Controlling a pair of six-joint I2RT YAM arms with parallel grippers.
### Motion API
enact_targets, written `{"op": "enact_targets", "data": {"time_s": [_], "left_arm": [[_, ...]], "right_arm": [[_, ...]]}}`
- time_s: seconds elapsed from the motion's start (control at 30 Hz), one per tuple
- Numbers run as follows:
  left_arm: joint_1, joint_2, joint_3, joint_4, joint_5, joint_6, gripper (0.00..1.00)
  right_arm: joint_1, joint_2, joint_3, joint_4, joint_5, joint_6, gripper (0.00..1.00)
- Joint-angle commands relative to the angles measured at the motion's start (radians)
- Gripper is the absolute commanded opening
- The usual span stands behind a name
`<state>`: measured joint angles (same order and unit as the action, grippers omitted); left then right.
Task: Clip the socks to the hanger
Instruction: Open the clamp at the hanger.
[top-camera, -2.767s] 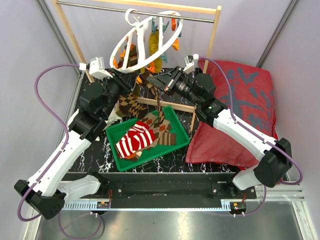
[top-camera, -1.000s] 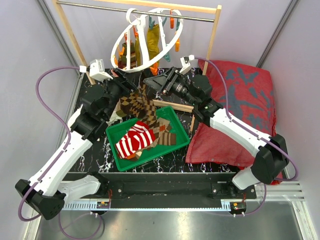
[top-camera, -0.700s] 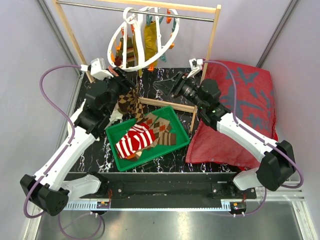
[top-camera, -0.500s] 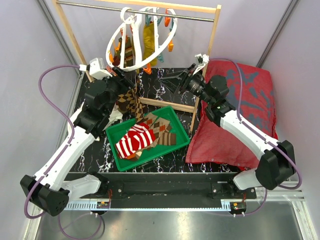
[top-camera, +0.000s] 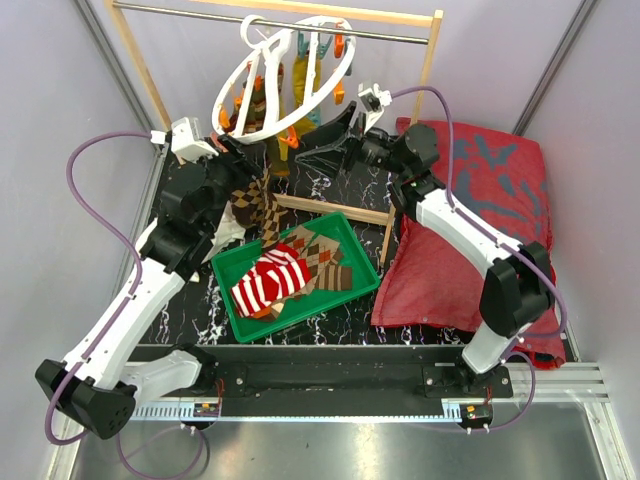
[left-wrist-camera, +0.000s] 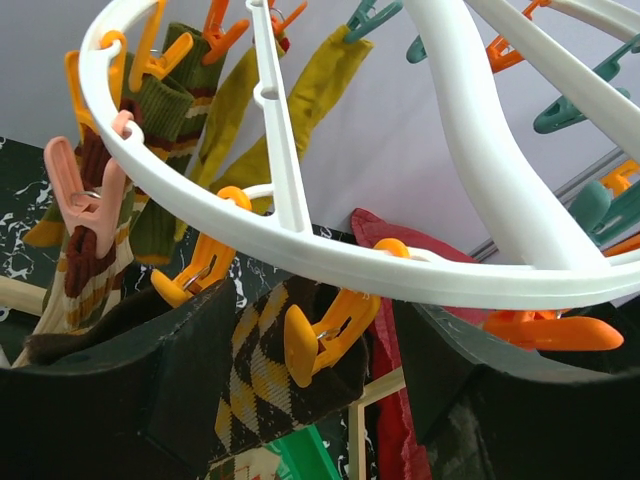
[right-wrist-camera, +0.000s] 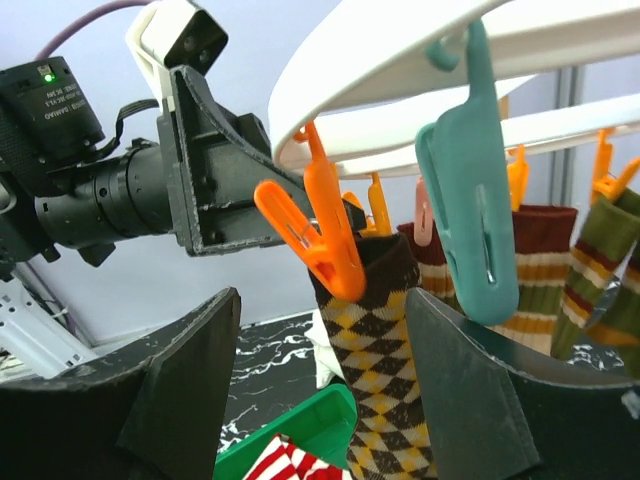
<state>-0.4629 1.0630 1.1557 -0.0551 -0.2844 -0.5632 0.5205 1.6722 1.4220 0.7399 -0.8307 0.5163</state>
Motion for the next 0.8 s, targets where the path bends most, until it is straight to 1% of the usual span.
{"op": "enact_targets", "data": {"time_s": [0.0,0.1,0.27,0.5,0.63,0.67,0.73,0.77], "left_arm": [[0.006,-0.026,0.016,0.023,-0.018,0.023,0.66],[0.007,-0.026,0.015,0.021,-0.013,0.017,0.66],[0.007,-0.029,0.018,0.018,-0.010,0.019,0.66],[0.007,-0.035,0.019,0.014,-0.010,0.023,0.66],[0.007,-0.038,0.019,0.011,-0.012,0.028,0.66],[0.006,-0.038,0.021,0.008,-0.015,0.032,0.66],[0.007,-0.035,0.022,0.005,-0.021,0.037,0.66],[0.006,-0.035,0.025,0.003,-0.025,0.043,0.66]], "right_arm": [[0.001,0.047,0.107,0.095,-0.080,0.062,0.75],[0.001,0.083,0.129,0.162,-0.090,0.119,0.75],[0.018,0.118,0.163,0.174,-0.096,0.145,0.73],[0.039,0.149,0.192,0.173,-0.094,0.145,0.65],[0.039,0.144,0.189,0.176,-0.088,0.146,0.54],[0.039,0.141,0.186,0.177,-0.088,0.145,0.47],[0.039,0.130,0.173,0.177,-0.088,0.143,0.40],[0.039,0.129,0.167,0.179,-0.085,0.143,0.31]]}}
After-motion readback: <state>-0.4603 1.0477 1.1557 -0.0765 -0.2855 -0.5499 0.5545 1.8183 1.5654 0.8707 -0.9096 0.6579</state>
